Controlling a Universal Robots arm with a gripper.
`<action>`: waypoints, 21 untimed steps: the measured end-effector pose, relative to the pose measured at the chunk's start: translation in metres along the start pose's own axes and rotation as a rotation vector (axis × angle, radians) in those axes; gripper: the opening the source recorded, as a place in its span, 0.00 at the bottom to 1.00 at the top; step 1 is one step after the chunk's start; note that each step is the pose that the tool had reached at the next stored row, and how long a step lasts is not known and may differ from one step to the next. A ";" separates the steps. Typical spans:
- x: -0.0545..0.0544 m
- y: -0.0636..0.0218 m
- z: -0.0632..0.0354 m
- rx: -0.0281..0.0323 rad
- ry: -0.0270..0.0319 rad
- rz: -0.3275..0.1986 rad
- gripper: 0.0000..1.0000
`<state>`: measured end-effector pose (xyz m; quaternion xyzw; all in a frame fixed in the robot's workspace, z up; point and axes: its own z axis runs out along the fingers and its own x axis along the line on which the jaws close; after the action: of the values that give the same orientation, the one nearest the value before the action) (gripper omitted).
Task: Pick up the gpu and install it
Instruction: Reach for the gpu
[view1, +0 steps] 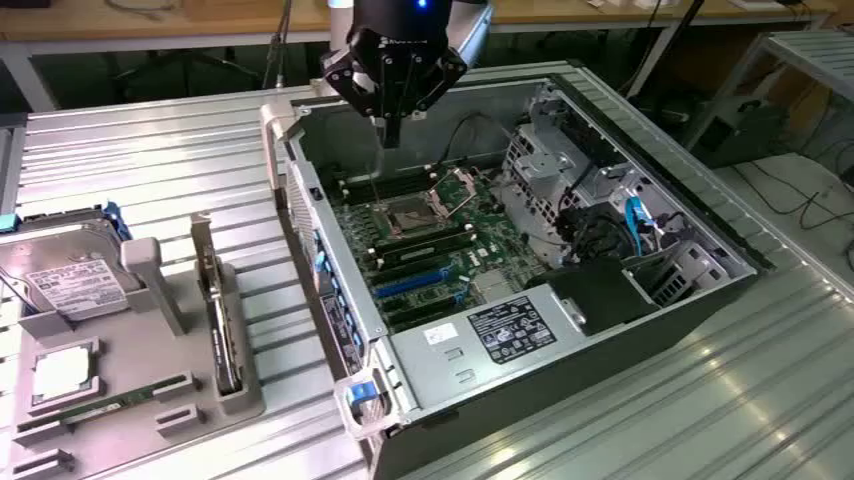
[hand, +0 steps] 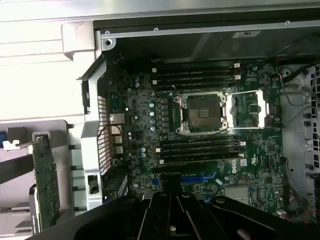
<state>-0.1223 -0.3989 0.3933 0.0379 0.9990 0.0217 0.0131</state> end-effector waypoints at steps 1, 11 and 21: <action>0.001 -0.0001 0.0000 0.0000 0.0000 0.000 0.11; 0.014 -0.0012 -0.0004 -0.0001 -0.0001 0.000 0.11; 0.024 -0.0025 -0.0007 0.0000 0.0000 0.000 0.11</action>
<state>-0.1465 -0.3996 0.3933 0.0378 0.9990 0.0217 0.0131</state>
